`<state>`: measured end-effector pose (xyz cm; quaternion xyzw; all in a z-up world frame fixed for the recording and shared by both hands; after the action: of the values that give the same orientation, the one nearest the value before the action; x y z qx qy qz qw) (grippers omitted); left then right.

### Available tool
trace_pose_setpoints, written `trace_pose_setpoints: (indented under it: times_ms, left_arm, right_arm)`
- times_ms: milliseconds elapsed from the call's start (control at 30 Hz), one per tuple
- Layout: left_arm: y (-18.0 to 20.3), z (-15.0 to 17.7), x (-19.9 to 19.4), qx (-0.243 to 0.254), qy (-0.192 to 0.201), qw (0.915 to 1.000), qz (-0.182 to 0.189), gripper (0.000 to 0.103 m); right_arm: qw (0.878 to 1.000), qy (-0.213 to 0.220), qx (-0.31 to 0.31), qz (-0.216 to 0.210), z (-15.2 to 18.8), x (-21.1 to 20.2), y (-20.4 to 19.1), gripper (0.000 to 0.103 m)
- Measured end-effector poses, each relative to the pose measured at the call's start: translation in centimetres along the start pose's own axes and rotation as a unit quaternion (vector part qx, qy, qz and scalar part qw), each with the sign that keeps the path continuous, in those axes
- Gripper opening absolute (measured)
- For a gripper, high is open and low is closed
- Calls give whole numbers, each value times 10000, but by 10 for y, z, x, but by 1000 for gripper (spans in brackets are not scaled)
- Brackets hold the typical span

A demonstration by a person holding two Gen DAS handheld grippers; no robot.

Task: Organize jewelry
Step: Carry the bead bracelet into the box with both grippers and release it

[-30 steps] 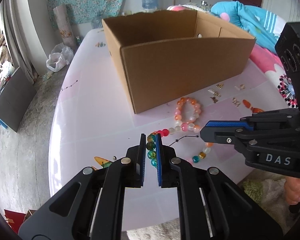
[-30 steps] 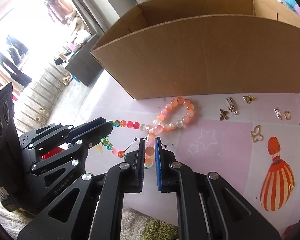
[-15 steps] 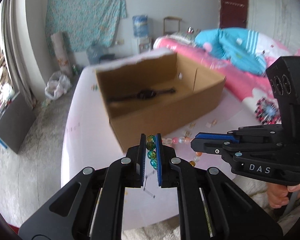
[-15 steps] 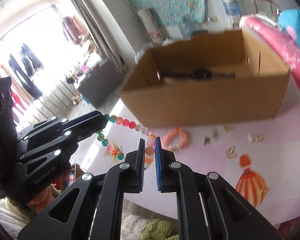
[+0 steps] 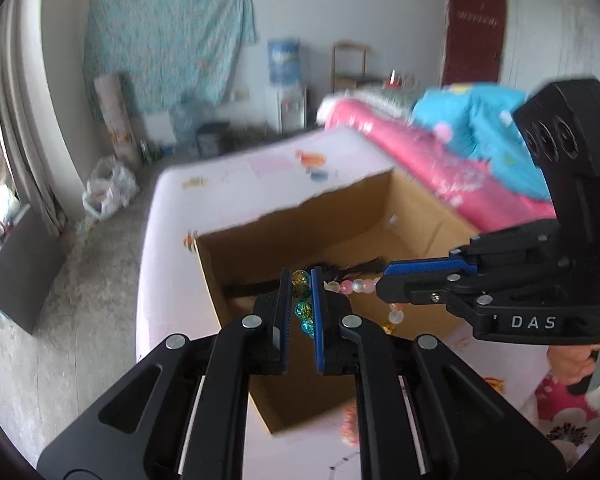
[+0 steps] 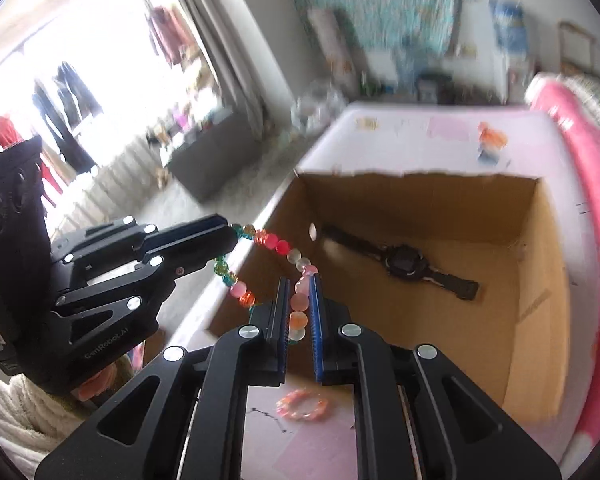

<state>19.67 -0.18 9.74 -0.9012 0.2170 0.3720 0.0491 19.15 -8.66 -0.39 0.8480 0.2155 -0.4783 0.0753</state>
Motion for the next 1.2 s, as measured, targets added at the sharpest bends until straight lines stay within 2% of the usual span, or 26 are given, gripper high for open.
trace_pose_setpoints:
  times_ms: [133,300,367,433,533,567,667,767,833,933,1000,1100,1200]
  left_arm:
    - [-24,0,57,-96,-852,9963,60,9]
    - [-37,10,95,36,-1552,9878,-91,9]
    - [-41,13,97,31,-1614,9868,-98,10]
    - [-41,13,94,30,-1608,9869,-112,23]
    - [-41,13,85,29,-1448,9894,-127,30]
    - [-41,12,81,27,-1387,9902,-145,30]
    - [-39,7,61,20,-1121,9935,-174,41]
    - [-33,2,33,130,-726,9969,-261,57]
    - [-25,3,7,225,-426,9984,-279,76]
    - [-13,12,-32,274,45,9994,-192,84]
    - [-8,21,-51,229,273,9992,-174,85]
    - [0,46,-79,7,500,9987,-83,89]
    - [12,77,-89,-189,428,9987,214,90]
  right_arm:
    - [9947,-1018,-103,76,-12,62,9,10]
    - [9728,-2317,78,-14,-5,129,17,10]
    - [9644,-2625,322,-51,-2,143,21,11]
    - [9593,-2793,395,-135,0,153,22,11]
    - [9575,-2826,539,-212,1,156,25,22]
    - [9587,-2782,562,-205,0,154,26,25]
    - [9664,-2492,595,-190,-5,136,28,29]
    - [9786,-1985,536,-32,-15,103,30,40]
    - [9865,-1565,475,99,-23,75,29,48]
    - [9957,-784,339,364,-24,14,32,60]
    - [9974,-229,282,621,-19,-29,32,70]
    - [9936,451,260,1004,0,-84,34,82]
    - [9857,896,256,1401,32,-122,37,92]
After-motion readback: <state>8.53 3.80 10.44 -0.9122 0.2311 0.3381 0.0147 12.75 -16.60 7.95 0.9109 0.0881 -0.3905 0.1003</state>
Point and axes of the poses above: each gripper's, at about its wrist camera, not at the fingertips, and x roughly the way its jaws point, y to its right, z to its underside, the point moved 4 cm from there along x, roughly the way its jaws point, and after that the axes turned 8 degrees about z, right-handed, at the moved point
